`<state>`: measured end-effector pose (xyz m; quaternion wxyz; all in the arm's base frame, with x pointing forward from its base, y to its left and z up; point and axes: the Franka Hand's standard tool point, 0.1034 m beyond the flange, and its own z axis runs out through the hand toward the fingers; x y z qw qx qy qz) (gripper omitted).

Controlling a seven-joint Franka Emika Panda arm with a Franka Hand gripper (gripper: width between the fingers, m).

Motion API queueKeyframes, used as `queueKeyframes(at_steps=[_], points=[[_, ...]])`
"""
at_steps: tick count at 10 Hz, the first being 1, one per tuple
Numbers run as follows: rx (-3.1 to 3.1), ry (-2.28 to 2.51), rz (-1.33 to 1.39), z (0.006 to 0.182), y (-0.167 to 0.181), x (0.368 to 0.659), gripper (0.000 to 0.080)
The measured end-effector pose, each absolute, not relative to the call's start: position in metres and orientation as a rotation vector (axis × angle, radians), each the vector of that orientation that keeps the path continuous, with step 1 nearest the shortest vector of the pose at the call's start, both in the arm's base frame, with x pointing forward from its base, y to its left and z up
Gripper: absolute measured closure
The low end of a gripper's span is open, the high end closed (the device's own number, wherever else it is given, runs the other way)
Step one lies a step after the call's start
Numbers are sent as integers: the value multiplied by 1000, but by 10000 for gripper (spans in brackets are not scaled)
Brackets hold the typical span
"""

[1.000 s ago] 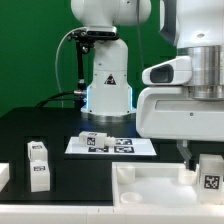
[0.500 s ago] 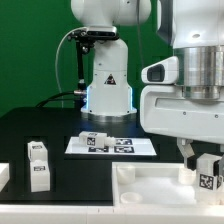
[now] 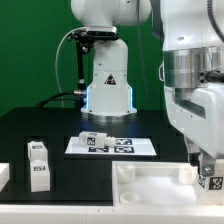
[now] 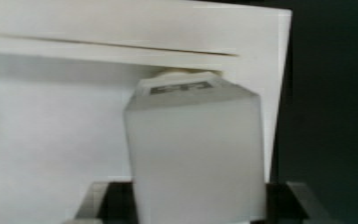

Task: Assemble square table

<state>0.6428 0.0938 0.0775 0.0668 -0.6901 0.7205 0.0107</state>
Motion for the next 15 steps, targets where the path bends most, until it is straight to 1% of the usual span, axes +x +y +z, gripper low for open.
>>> queueKeyframes(at_steps=[3, 7, 10, 11, 12, 13, 14, 15], points=[[-1925, 2318, 52, 78, 94, 640, 514], [-1559, 2573, 67, 78, 95, 637, 512], [-1611, 2543, 57, 78, 95, 636, 502], [-1623, 2532, 55, 79, 95, 637, 314], [-1678, 2480, 46, 89, 92, 638, 314], [-1705, 2447, 49, 102, 87, 633, 189], [-1695, 2442, 54, 114, 82, 628, 156], [-1682, 2443, 53, 120, 78, 627, 156]])
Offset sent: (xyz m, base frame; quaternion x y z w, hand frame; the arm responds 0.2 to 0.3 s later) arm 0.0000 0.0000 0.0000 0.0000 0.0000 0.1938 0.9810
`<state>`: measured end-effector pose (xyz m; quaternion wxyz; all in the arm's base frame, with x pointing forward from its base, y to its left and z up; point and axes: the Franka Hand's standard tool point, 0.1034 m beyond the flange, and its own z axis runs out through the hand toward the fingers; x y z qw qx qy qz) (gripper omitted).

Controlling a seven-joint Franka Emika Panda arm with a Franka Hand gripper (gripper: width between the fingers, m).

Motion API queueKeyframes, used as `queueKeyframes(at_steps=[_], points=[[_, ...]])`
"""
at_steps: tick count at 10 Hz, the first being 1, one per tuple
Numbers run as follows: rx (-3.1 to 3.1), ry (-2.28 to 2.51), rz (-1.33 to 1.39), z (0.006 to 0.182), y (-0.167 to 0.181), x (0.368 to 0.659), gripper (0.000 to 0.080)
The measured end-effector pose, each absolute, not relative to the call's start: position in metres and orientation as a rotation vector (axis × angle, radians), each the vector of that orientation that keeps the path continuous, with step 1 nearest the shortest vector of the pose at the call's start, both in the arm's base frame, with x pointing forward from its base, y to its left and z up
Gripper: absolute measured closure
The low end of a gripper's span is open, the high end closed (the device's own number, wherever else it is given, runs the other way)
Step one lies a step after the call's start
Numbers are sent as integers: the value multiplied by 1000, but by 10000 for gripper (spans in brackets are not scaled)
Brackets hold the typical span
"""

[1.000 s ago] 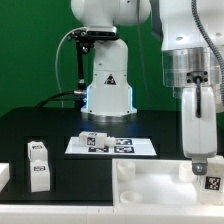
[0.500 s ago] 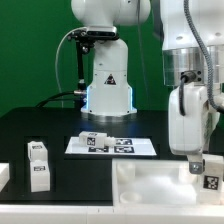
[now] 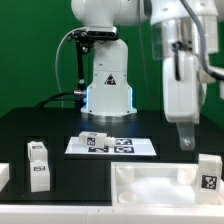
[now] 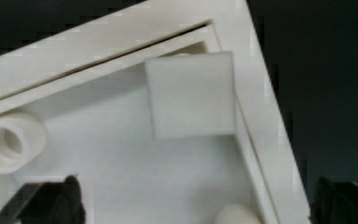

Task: Assemble square table

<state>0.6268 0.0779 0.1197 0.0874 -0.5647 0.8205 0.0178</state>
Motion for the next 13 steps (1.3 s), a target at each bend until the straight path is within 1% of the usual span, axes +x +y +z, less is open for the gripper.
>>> queueKeyframes(at_steps=[2, 6, 7, 9, 13], points=[[-1691, 2445, 54, 115, 80, 626, 151], [-1660, 2455, 68, 113, 79, 625, 150], [-1676, 2429, 52, 111, 72, 617, 150], [-1704, 2429, 73, 108, 60, 586, 150], [-1708, 2432, 77, 107, 60, 584, 150]])
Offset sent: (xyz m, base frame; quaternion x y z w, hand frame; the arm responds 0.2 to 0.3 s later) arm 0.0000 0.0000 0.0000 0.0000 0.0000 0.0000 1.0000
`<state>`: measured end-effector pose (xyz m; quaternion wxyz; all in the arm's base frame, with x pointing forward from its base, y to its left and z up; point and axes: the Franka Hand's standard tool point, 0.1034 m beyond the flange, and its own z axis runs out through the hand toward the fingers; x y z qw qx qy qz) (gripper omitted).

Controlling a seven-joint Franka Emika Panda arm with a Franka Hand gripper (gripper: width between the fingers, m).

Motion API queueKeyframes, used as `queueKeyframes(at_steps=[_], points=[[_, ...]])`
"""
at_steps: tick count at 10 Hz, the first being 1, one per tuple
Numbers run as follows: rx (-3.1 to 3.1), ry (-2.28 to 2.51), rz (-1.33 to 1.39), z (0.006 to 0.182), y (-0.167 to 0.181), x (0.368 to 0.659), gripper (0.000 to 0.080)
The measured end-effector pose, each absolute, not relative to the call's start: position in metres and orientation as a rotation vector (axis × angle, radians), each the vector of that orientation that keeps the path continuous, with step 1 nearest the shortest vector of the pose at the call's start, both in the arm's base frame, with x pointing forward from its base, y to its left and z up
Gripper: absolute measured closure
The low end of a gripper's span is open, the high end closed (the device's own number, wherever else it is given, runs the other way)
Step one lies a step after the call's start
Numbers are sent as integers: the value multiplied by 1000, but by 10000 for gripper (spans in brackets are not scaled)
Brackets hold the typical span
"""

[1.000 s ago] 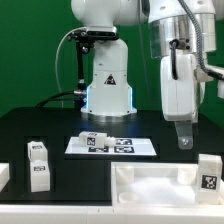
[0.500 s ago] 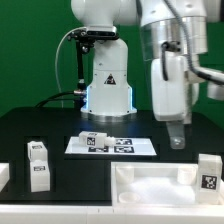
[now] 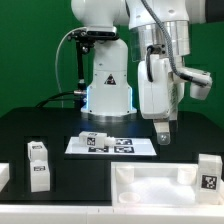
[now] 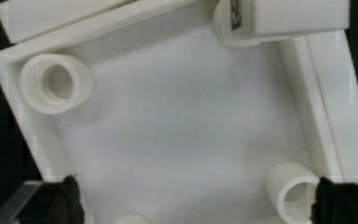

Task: Assemble square table

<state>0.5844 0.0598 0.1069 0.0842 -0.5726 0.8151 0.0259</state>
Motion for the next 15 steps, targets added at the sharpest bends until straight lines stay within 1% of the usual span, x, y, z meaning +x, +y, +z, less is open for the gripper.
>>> queueKeyframes(at_steps=[1, 2, 4, 5, 6, 11, 12, 14, 15], points=[[-1703, 2410, 65, 106, 56, 585, 150], [-1661, 2396, 50, 102, 45, 580, 150], [-1645, 2354, 66, 98, 20, 551, 150], [-1593, 2375, 76, 93, 6, 529, 150], [-1569, 2413, 106, 90, 9, 516, 150], [-1599, 2392, 101, 88, 9, 517, 150], [-1671, 2327, 96, 85, 3, 511, 150], [-1920, 2101, 83, 84, -13, 501, 150], [-1996, 2023, 105, 85, -10, 497, 150]])
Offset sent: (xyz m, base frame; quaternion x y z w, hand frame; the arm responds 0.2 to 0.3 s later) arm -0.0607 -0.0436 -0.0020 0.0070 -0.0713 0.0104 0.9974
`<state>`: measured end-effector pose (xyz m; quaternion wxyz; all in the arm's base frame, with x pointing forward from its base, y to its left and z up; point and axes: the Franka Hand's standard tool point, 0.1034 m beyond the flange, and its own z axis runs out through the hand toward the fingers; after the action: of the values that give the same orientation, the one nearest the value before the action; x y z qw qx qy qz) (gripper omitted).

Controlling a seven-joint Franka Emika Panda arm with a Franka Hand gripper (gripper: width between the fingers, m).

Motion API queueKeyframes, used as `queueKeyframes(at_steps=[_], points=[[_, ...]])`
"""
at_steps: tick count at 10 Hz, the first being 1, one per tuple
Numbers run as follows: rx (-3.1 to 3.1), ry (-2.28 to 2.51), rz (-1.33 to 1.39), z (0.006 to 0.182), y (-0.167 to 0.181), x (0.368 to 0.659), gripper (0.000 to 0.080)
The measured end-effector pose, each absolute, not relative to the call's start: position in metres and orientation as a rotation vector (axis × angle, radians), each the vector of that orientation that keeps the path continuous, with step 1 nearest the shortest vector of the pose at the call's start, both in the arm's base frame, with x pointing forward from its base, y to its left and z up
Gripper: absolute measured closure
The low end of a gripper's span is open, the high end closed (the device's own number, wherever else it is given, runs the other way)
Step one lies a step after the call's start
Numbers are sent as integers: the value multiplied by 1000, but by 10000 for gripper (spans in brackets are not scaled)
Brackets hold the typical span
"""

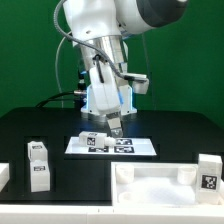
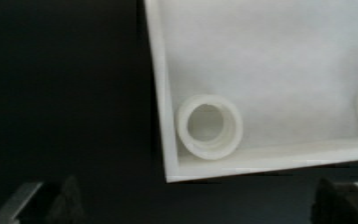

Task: Assemble square table

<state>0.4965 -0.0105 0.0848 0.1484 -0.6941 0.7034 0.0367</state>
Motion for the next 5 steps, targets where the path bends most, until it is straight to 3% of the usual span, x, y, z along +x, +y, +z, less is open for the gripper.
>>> queueKeyframes(at_steps=[5], points=[[-1994, 2022, 111, 84, -12, 492, 150]])
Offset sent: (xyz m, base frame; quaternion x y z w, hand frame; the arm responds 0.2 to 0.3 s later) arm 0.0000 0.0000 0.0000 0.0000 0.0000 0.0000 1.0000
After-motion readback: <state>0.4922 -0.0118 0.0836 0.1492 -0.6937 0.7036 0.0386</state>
